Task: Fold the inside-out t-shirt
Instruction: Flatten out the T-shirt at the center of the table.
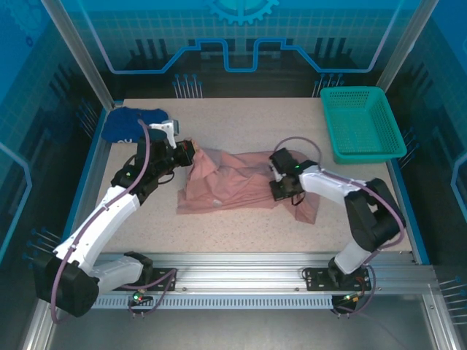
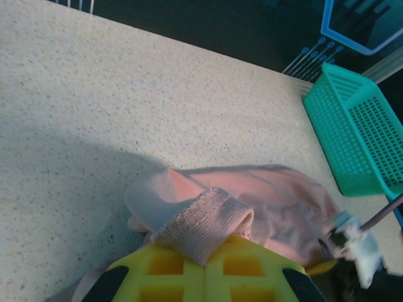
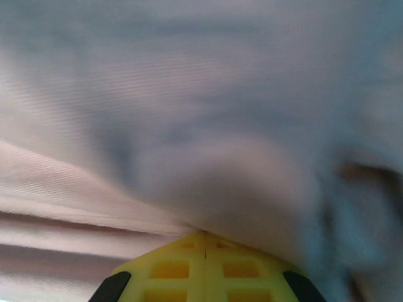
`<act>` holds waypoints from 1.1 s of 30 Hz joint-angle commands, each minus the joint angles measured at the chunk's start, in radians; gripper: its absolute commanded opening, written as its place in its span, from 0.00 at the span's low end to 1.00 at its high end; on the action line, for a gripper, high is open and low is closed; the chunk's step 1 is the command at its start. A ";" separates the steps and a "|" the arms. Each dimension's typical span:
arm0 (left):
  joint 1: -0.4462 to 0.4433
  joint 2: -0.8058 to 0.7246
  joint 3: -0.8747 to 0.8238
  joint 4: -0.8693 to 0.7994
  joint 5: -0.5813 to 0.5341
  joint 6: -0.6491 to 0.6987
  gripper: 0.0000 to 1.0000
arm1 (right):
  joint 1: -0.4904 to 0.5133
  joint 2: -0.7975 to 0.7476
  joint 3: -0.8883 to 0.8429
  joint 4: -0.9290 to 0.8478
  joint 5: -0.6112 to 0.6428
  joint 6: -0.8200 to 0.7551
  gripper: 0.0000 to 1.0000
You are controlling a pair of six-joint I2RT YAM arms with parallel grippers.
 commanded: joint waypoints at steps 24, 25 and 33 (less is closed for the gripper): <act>-0.023 -0.127 -0.108 -0.070 0.142 -0.057 0.00 | -0.053 0.313 0.340 -0.336 0.228 0.006 0.26; -0.031 -0.142 -0.120 -0.071 0.146 -0.064 0.00 | -0.077 0.330 0.371 -0.346 0.261 -0.005 0.25; -0.057 -0.134 -0.182 -0.029 0.131 -0.097 0.00 | -0.084 0.229 0.432 -0.171 0.187 -0.166 0.26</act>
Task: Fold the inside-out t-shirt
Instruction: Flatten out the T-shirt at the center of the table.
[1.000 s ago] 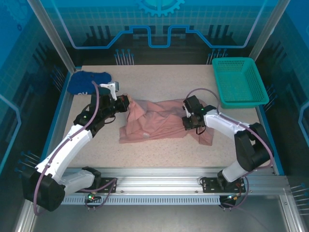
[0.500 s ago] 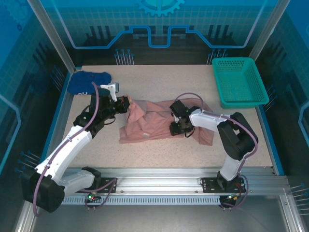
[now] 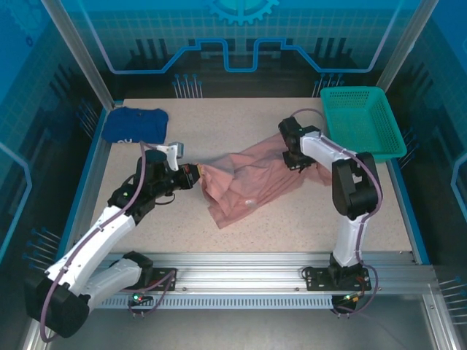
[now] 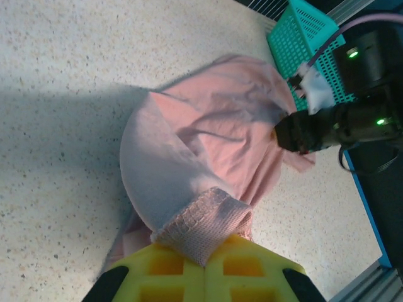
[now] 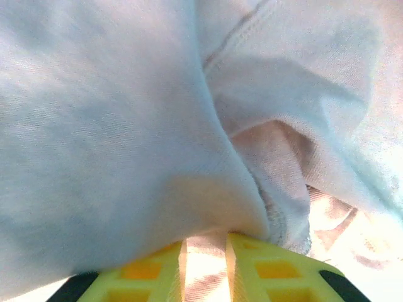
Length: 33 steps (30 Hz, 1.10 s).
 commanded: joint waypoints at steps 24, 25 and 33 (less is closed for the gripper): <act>0.017 0.134 0.021 0.099 -0.153 0.035 0.00 | 0.565 -0.180 -0.505 0.748 -0.435 0.109 0.64; 0.016 0.133 0.020 0.100 -0.153 0.035 0.00 | 0.567 -0.171 -0.501 0.748 -0.434 0.110 0.64; 0.017 0.129 0.022 0.095 -0.155 0.041 0.00 | 0.577 -0.143 -0.472 0.715 -0.381 0.104 0.43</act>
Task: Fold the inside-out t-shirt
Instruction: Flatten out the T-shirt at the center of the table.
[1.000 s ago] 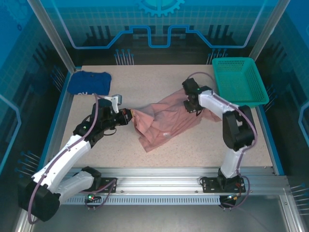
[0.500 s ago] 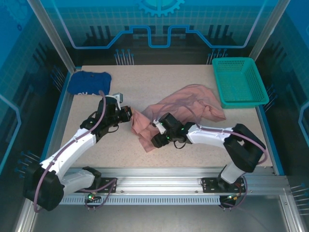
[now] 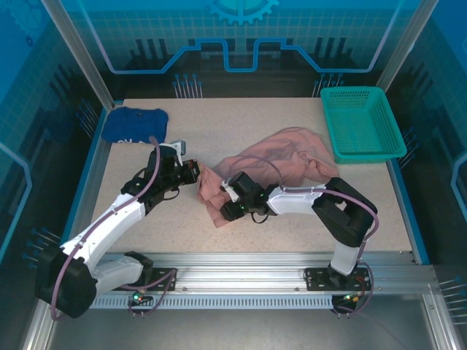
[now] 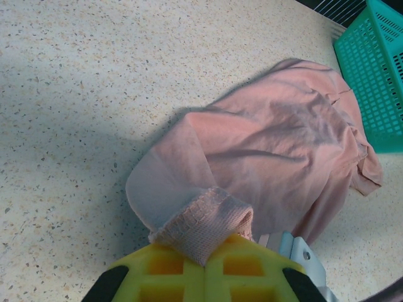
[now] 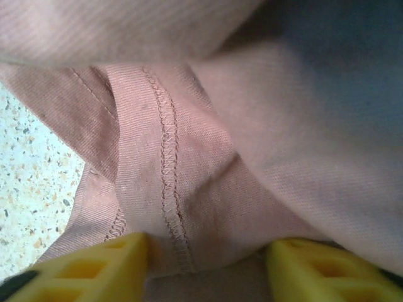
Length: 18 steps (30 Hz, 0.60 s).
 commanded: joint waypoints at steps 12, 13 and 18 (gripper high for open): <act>0.021 -0.023 0.022 0.022 -0.049 0.051 0.00 | -0.016 -0.217 0.016 -0.094 0.031 -0.024 0.00; 0.021 -0.023 0.023 0.020 -0.053 0.056 0.00 | -0.023 -0.242 0.016 -0.111 0.024 -0.026 0.00; 0.023 -0.046 0.032 0.015 -0.048 0.084 0.00 | -0.109 -0.431 0.040 -0.258 -0.018 -0.066 0.00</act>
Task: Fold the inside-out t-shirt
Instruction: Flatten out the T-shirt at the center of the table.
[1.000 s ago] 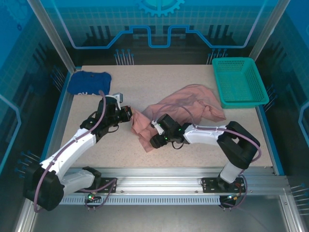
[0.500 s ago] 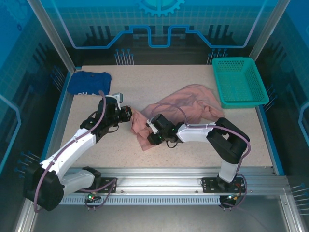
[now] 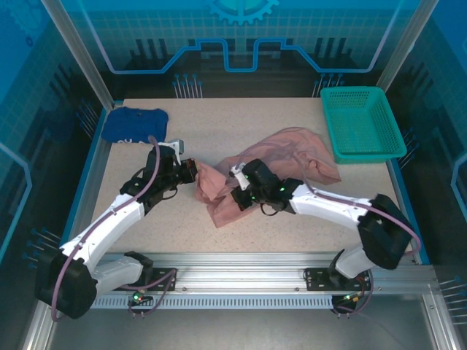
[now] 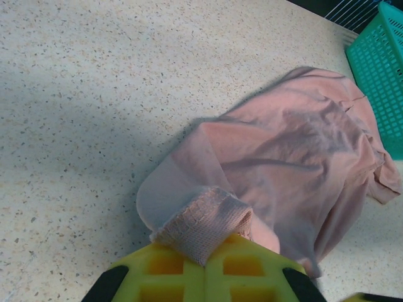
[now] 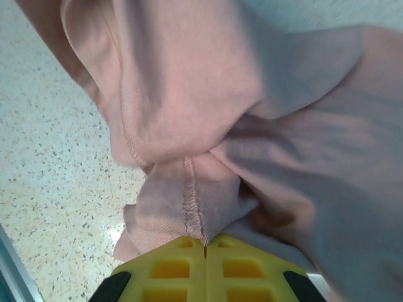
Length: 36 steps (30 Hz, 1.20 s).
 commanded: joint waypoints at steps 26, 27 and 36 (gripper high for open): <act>-0.101 0.092 -0.062 0.078 0.041 -0.059 0.00 | -0.367 0.403 0.496 -0.499 -0.013 -0.101 0.27; -0.101 0.099 -0.062 0.080 0.047 -0.062 0.00 | -0.346 0.387 0.483 -0.491 0.017 -0.103 0.33; -0.099 0.116 -0.065 0.103 0.045 -0.051 0.00 | -0.144 0.181 0.151 -0.318 0.208 -0.046 0.53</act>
